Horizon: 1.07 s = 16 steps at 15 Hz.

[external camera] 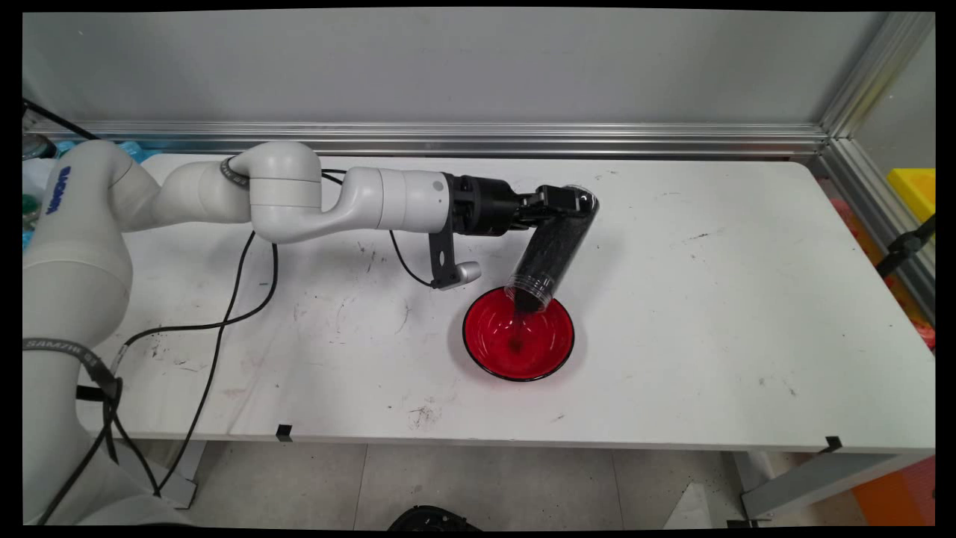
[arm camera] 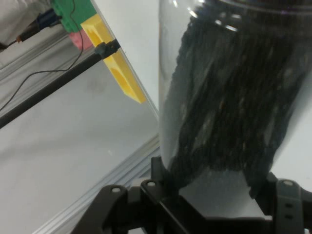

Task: Pour the black seasoning powder in the red bowl

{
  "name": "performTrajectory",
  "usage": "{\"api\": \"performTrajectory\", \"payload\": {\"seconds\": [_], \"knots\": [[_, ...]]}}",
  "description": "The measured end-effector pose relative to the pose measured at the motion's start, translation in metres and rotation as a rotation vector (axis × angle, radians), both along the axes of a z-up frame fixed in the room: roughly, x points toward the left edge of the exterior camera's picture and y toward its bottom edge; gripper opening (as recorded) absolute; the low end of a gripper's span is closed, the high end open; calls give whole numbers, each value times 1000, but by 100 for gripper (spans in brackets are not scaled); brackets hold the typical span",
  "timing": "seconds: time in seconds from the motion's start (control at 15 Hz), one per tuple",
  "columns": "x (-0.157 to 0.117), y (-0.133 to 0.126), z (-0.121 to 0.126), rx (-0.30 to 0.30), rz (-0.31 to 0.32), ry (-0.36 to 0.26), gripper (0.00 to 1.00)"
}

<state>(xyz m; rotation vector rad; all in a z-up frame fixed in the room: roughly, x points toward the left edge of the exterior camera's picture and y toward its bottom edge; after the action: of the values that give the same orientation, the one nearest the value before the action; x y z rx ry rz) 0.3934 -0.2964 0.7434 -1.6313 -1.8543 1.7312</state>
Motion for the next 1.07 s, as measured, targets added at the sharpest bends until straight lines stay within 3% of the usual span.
{"api": "performTrajectory", "payload": {"seconds": [1.07], "knots": [[0,10,-3,-56,-27,-16,0]]}}
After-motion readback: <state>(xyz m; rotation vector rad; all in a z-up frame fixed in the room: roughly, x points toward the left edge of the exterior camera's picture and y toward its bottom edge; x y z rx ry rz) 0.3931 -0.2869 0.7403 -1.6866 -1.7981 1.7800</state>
